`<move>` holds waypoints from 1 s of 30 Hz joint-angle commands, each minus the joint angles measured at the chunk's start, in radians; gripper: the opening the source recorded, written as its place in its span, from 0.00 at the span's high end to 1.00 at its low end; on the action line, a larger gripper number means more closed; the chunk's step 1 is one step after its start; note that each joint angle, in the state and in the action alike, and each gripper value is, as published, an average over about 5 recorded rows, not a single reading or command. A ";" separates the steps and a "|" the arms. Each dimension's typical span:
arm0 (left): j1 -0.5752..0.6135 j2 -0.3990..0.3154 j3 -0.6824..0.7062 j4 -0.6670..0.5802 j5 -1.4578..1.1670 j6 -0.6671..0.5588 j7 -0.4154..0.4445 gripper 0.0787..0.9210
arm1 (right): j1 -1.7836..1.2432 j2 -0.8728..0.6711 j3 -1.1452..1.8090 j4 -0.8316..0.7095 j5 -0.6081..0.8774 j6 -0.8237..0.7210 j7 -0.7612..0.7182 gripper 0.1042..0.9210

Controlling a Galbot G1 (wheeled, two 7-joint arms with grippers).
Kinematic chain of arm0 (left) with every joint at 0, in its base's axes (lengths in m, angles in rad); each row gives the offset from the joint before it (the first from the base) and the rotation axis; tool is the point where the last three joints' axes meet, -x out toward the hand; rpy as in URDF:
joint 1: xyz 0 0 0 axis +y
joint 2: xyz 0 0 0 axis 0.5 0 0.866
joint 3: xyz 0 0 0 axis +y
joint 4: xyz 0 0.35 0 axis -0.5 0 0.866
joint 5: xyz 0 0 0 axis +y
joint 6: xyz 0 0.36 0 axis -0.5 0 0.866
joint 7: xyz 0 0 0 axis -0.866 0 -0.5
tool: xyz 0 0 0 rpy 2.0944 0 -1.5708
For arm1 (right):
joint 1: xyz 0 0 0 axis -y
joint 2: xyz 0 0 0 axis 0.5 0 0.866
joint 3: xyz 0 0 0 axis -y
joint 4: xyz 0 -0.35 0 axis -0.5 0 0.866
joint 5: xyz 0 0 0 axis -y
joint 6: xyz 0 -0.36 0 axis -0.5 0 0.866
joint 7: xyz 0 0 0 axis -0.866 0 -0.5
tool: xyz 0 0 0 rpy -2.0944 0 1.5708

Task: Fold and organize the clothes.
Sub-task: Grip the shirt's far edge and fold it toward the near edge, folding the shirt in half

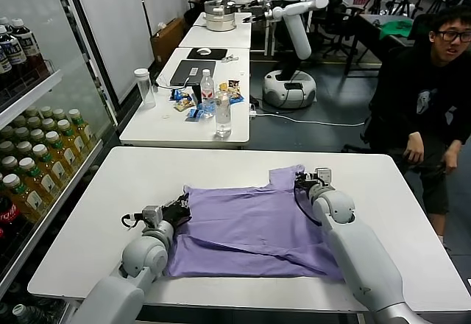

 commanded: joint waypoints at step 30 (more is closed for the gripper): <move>0.335 0.157 -0.128 -0.400 -0.022 0.125 -0.001 0.98 | -0.811 -0.121 0.455 0.850 0.048 -0.034 0.056 0.99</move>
